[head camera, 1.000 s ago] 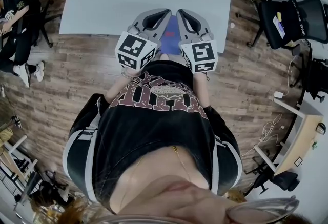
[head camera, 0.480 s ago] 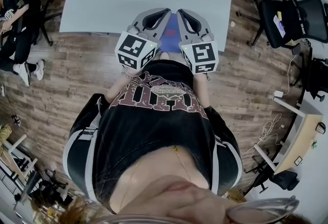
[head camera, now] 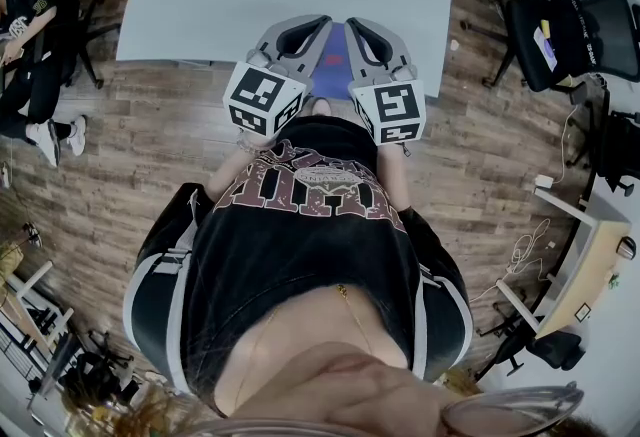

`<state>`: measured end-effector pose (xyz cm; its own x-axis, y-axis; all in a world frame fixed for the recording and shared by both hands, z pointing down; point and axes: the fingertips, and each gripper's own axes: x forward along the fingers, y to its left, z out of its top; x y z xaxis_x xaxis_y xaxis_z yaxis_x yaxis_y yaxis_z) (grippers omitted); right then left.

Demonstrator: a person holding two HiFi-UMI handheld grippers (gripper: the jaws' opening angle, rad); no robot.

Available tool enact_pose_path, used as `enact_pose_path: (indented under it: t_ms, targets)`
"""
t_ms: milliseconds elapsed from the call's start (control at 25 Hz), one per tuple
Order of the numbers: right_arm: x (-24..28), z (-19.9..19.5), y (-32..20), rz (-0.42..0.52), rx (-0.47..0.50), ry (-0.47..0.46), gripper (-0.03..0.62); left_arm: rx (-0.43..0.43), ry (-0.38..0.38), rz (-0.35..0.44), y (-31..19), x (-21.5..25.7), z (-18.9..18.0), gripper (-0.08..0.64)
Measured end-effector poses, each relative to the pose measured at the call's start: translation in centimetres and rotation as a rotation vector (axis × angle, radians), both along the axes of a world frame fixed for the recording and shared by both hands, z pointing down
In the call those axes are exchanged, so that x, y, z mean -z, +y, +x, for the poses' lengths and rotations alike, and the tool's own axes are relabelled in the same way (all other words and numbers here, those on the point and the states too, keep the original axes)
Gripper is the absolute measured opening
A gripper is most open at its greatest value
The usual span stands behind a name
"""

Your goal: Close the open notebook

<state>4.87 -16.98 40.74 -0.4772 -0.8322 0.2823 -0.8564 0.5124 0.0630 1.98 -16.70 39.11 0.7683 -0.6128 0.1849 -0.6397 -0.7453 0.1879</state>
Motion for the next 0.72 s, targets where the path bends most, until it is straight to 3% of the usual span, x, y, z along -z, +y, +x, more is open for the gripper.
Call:
enact_pose_path:
  t_ms: [720]
  targets:
    - [0.16,0.58,0.92,0.005,0.0,-0.001,0.018,-0.008,-0.011,0.002,0.95,-0.15,0.76,0.048]
